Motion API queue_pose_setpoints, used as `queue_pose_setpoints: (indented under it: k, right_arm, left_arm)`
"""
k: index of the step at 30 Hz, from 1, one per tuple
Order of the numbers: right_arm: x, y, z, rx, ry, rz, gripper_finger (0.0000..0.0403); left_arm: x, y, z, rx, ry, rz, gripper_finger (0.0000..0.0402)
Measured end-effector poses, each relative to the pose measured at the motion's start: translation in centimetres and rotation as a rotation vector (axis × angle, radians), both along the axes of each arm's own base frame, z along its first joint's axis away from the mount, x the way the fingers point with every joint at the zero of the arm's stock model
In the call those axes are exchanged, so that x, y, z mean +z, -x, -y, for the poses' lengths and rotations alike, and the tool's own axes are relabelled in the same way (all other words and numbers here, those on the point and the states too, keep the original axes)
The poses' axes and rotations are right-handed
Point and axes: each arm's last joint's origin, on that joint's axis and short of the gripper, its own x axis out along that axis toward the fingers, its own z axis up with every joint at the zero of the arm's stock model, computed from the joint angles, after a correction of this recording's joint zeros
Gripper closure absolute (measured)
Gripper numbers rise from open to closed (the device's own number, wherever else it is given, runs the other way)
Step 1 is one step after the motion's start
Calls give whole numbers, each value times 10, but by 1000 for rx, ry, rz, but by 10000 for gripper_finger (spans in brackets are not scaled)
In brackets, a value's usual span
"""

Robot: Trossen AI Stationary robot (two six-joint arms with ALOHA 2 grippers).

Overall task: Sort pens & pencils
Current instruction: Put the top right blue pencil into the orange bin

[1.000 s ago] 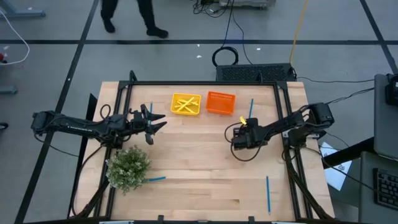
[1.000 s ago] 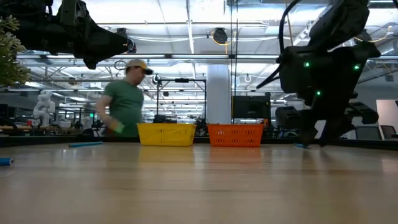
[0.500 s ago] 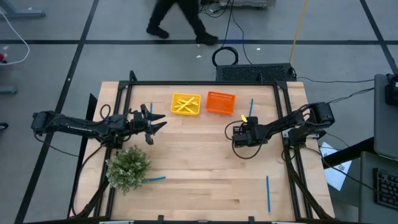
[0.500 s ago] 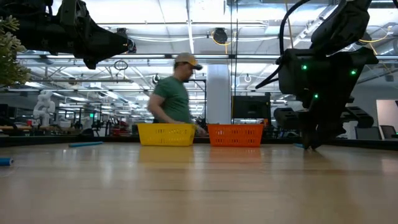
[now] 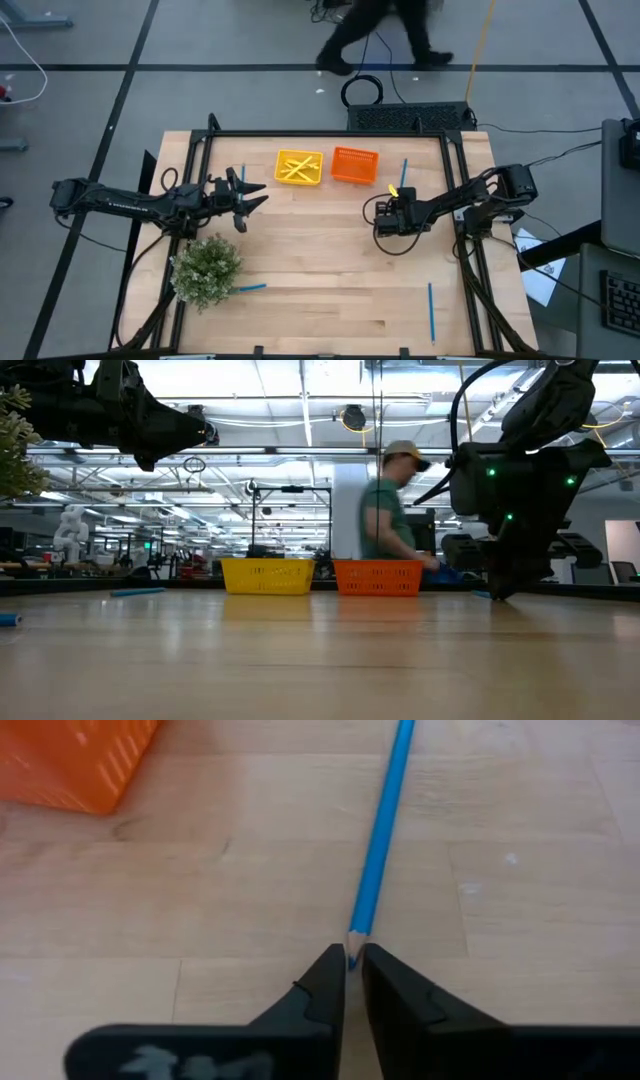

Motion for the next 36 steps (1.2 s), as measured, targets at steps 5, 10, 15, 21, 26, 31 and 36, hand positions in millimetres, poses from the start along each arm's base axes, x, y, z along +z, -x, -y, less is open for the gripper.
queue_pose_setpoints:
  k: [5,10,15,21,26,31,36]
  right_arm:
    - [-2,2,0,-28,12,27,347]
    - [-5,2,1,-27,21,64,314]
    - [-5,2,1,-27,28,64,288]
    - [-5,2,2,-31,29,61,295]
    - [-6,5,6,-50,31,51,334]
    - [-12,13,7,-56,33,41,381]
    - [-19,22,8,-57,39,37,396]
  left_arm:
    - [0,0,0,0,1,0,243]
    - [0,0,0,0,1,0,243]
    - [0,0,0,0,2,1,243]
    - [0,0,0,0,2,0,243]
    - [0,0,0,0,4,1,243]
    - [0,0,0,0,4,1,243]
    - [0,0,0,0,7,1,243]
